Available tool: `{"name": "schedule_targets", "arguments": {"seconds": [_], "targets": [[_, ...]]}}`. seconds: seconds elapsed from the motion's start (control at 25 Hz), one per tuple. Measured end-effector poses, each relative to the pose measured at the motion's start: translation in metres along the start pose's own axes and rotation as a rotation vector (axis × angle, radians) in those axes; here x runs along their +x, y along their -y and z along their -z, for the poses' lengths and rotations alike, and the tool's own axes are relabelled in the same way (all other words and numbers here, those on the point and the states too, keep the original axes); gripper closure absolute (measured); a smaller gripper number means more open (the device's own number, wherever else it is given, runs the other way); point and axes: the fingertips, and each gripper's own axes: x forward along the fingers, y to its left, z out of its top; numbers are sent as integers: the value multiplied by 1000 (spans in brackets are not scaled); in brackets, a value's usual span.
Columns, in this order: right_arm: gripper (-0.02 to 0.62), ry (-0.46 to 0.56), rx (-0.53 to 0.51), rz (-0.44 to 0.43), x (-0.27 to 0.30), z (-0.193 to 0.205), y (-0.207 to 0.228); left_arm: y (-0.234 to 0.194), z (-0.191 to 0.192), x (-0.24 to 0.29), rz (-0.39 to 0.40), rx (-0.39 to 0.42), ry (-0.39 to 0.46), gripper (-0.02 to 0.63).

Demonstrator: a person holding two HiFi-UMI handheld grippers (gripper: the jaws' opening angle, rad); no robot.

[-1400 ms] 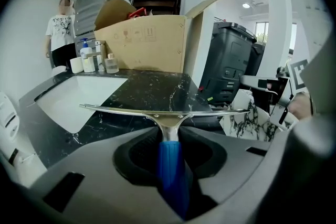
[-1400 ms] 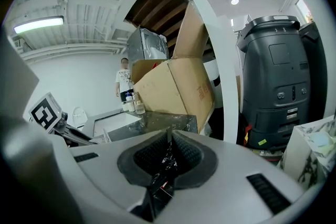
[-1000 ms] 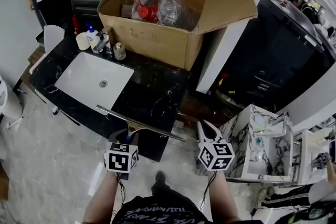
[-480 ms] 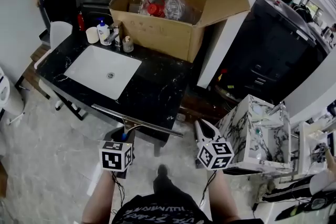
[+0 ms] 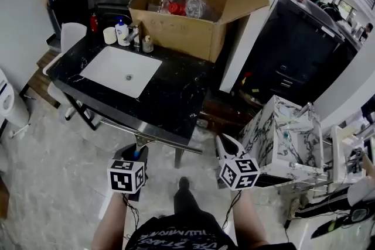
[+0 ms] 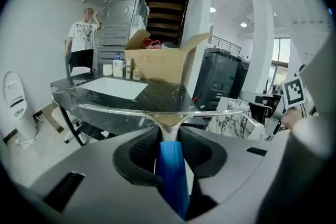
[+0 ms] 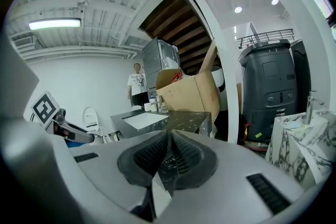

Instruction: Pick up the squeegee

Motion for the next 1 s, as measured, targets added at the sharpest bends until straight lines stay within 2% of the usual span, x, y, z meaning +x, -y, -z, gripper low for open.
{"name": "schedule_targets", "arguments": {"seconds": [0.4, 0.64, 1.0], "targets": [[540, 24, -17, 17, -69, 24, -40, 7, 50, -68, -13, -10, 10, 469], [540, 0, -9, 33, -105, 46, -52, 7, 77, -98, -25, -19, 6, 469], [541, -6, -4, 26, -127, 56, -69, 9, 91, -121, -27, -14, 6, 469]]}}
